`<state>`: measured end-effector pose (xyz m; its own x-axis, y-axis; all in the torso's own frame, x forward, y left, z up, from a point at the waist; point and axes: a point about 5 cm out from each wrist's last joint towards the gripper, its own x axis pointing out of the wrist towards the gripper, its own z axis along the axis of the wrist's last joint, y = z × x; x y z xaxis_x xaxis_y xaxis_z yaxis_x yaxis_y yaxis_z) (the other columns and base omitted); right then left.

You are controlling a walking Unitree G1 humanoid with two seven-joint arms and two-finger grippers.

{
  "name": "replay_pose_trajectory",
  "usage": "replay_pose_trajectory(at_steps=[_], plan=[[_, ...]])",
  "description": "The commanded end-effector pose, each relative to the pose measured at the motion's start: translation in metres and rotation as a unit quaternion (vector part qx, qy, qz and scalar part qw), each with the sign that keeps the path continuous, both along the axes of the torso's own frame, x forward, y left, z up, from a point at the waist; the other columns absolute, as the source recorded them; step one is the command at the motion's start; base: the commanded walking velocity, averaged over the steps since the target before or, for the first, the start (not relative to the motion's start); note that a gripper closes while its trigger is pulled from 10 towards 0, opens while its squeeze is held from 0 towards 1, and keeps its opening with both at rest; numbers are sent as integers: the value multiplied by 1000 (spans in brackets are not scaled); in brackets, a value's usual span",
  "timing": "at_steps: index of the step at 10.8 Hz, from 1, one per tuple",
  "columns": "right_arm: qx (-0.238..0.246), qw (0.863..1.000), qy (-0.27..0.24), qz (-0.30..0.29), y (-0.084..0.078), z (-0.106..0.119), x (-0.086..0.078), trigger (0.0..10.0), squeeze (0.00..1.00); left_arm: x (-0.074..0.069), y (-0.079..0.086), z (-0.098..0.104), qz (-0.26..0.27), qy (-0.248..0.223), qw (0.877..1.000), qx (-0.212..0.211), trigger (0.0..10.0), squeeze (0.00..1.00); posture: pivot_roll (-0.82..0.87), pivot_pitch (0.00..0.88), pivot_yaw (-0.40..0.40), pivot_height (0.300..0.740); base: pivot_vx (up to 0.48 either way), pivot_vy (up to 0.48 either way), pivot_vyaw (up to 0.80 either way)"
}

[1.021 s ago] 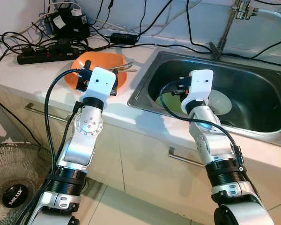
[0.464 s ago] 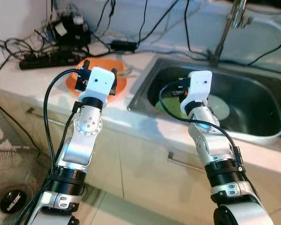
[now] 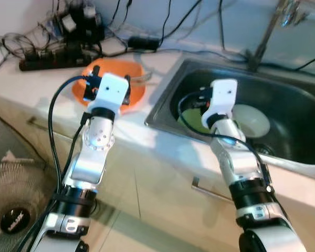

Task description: Kitchen organization

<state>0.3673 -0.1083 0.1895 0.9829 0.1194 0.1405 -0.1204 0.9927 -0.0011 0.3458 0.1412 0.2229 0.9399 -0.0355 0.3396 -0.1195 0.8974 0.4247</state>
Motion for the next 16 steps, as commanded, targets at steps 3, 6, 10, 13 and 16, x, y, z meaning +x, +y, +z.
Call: replay_pose_trajectory(at_steps=[3,6,10,13,16], plan=[[3,1000,1,0,-1,-1,0,10000,0,0,-2,5,-1,-12,1000,-2,10000,0,183,27,-2,740,0,0,0],[4,1000,2,1,0,-1,0,10000,0,1,-1,4,9,-9,1000,-8,10000,0,184,24,-4,740,0,0,0],[3,1000,4,3,1,-2,0,10000,0,0,-3,4,-1,-4,1000,-11,10000,0,184,24,-6,740,360,0,0],[3,1000,5,2,1,-2,0,10000,0,0,-3,5,2,-9,1000,-11,10000,0,183,28,-6,740,480,0,0],[4,1000,6,1,1,-3,0,10000,0,0,-2,6,2,-12,1000,-11,10000,0,183,31,-4,740,0,0,0]])
